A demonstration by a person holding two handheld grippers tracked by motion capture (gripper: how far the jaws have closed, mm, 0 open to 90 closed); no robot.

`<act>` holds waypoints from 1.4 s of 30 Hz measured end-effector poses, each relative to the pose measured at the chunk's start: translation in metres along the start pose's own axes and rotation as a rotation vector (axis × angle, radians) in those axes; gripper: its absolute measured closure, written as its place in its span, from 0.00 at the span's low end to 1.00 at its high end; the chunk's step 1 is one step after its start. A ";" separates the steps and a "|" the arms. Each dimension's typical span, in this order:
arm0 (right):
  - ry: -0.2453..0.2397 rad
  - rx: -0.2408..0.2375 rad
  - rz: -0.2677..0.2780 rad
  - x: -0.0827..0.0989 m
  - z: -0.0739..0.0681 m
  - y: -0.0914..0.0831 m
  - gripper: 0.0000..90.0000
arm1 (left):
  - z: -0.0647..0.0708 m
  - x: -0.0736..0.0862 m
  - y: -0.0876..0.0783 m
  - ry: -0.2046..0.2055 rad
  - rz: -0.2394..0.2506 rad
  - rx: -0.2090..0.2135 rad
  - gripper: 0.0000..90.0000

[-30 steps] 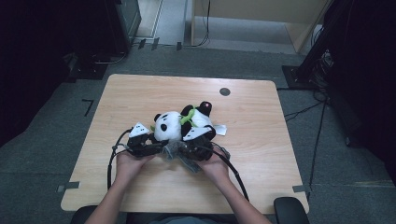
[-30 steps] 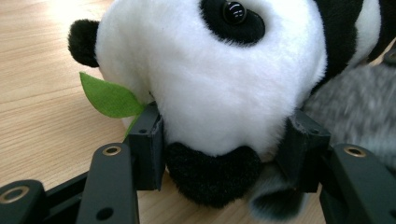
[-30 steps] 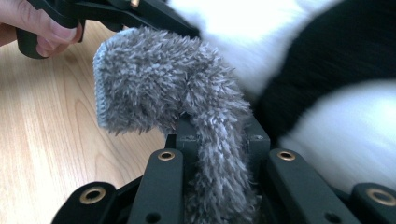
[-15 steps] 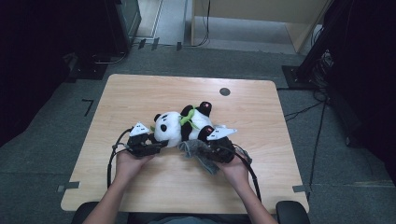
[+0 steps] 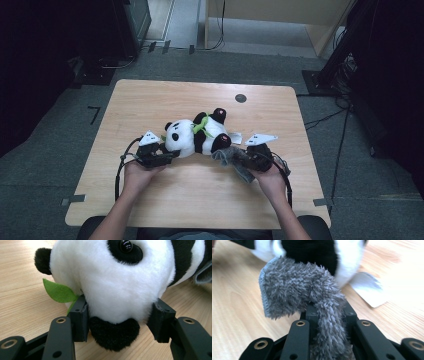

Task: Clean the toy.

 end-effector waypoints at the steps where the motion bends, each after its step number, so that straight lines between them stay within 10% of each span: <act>1: 0.013 0.016 0.004 0.001 0.007 -0.002 0.83 | 0.000 0.000 0.000 0.000 0.000 0.001 0.47; 27: 0.194 0.178 0.164 -0.002 0.101 -0.010 0.82 | 0.000 0.001 0.000 -0.013 0.027 0.007 0.46; 42: 0.237 0.324 0.114 0.007 0.151 0.021 0.72 | -0.001 0.001 0.000 -0.016 0.031 0.012 0.40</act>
Point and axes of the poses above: each handheld gripper's, and its own axes: y roughly forward along the jaws, x roughly out of its underside, z roughly to its right, the point moved 3 cm from there along y, roughly forward along the jaws, and after that the axes turned 1 degree about -x, right-handed, at the moved point
